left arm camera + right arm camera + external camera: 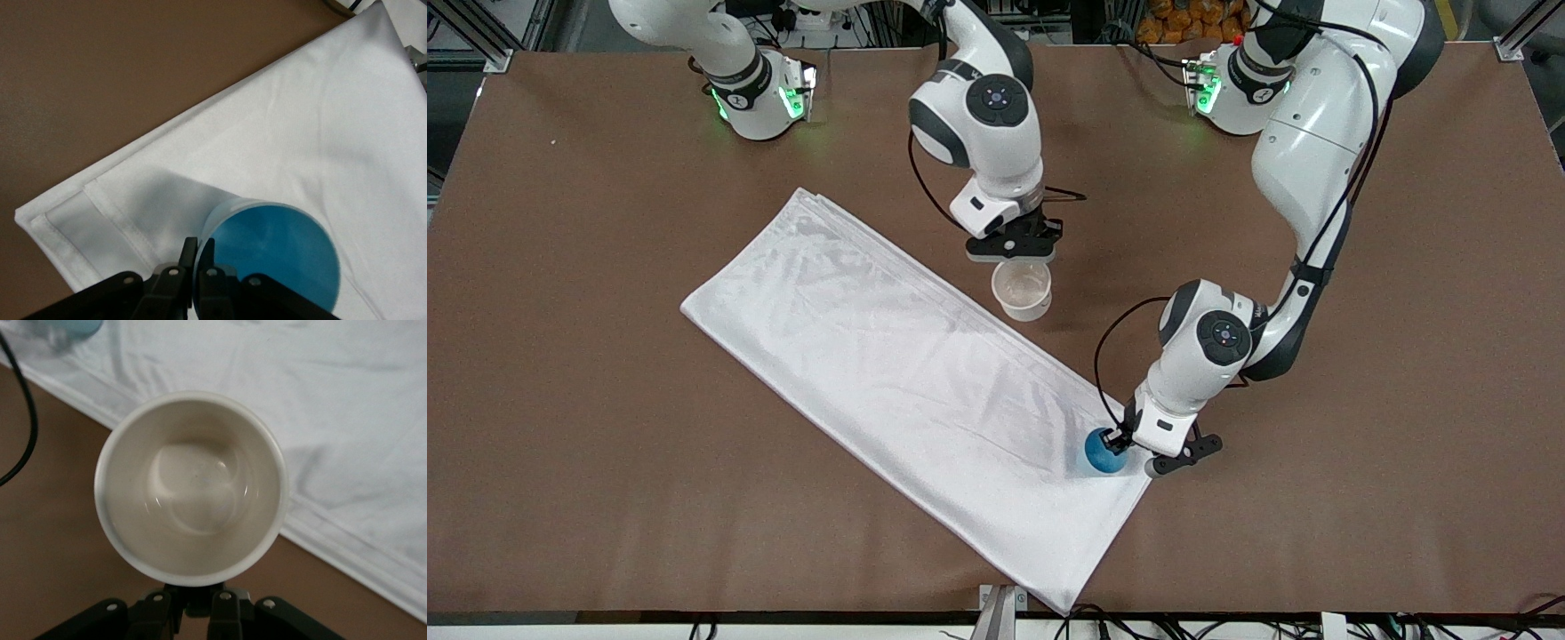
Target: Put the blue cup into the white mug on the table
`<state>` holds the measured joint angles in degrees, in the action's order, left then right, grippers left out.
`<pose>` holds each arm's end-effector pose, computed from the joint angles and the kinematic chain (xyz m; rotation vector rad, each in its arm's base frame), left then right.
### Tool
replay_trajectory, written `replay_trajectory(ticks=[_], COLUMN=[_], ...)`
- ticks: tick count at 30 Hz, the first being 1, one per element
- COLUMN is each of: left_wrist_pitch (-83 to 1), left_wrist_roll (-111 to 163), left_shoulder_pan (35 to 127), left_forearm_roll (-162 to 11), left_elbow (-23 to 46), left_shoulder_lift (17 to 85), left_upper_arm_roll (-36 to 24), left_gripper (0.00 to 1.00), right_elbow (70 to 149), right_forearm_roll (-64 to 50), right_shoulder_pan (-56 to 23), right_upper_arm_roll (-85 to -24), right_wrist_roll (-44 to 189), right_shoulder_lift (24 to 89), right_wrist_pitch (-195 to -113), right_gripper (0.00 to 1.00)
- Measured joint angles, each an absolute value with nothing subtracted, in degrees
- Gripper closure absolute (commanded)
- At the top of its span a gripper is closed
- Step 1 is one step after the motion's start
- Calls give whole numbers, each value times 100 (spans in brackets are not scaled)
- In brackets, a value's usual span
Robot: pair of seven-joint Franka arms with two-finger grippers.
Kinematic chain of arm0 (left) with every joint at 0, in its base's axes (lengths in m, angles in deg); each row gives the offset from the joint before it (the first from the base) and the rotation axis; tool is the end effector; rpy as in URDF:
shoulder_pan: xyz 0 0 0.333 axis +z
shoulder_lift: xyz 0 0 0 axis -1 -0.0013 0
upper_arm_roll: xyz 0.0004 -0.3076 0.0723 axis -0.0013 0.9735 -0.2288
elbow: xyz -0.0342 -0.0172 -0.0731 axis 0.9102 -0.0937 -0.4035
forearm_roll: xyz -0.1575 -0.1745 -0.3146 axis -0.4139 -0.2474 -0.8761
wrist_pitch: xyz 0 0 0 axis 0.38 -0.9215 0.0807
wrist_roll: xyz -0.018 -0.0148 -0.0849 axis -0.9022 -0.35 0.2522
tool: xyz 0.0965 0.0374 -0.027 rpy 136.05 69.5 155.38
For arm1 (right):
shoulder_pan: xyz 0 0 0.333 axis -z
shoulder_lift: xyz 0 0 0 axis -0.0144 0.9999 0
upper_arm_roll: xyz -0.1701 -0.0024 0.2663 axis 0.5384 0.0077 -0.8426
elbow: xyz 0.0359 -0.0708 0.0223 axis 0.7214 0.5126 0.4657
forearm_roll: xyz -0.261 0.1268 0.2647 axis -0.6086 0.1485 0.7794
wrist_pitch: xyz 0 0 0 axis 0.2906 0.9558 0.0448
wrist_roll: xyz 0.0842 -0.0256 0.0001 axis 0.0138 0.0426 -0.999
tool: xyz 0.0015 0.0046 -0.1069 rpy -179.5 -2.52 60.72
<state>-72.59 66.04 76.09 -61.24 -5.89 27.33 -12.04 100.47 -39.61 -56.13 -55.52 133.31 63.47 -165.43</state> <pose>0.6914 -0.3018 0.2196 2.8057 0.5504 0.2983 0.4189 0.5652 0.3390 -3.0397 0.1251 -0.0633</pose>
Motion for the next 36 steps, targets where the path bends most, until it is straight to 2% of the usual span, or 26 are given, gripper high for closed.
replay_trajectory(ticks=[10,21,22,23,24,25,31,36], left_wrist_pitch=[-5896,-4359,-4235,-4122,-4011,-3909,-3720,-3699], left_wrist_roll=[6564,6548,6548,6548,6548,6548,6548,6548], left_shoulder_pan=[7663,7545,7529,7513,7498,7481,7415,7419], left_forearm_roll=[-5809,-5565,-5554,-5548,-5543,-5541,-5539,-5539], left_elbow=[-694,-689,-684,-680,-674,-664,-446,20], left_shoulder_lift=[3111,3583,3614,3642,3670,3700,3931,4347], left_upper_arm_roll=[-1224,-1203,-1198,-1194,-1190,-1187,-1152,-1061], left_gripper=[100,100,100,100,100,100,100,100], right_elbow=[9662,9560,9557,9551,9541,9531,9456,9324], right_forearm_roll=[-3961,-3977,-3978,-3980,-3982,-3986,-3986,-3986], right_shoulder_pan=[-6092,-6139,-6142,-6144,-6149,-6156,-6161,-6161], right_upper_arm_roll=[-5549,-5547,-5547,-5547,-5546,-5541,-5530,-5514], right_wrist_roll=[13585,13586,13586,13586,13586,13586,13597,13650], right_shoulder_lift=[7054,7464,7492,7515,7532,7537,7539,7491], right_wrist_pitch=[-16649,-17043,-17082,-17114,-17143,-17151,-17151,-17070], right_gripper=[100,100,94,66,20,0,0,0])
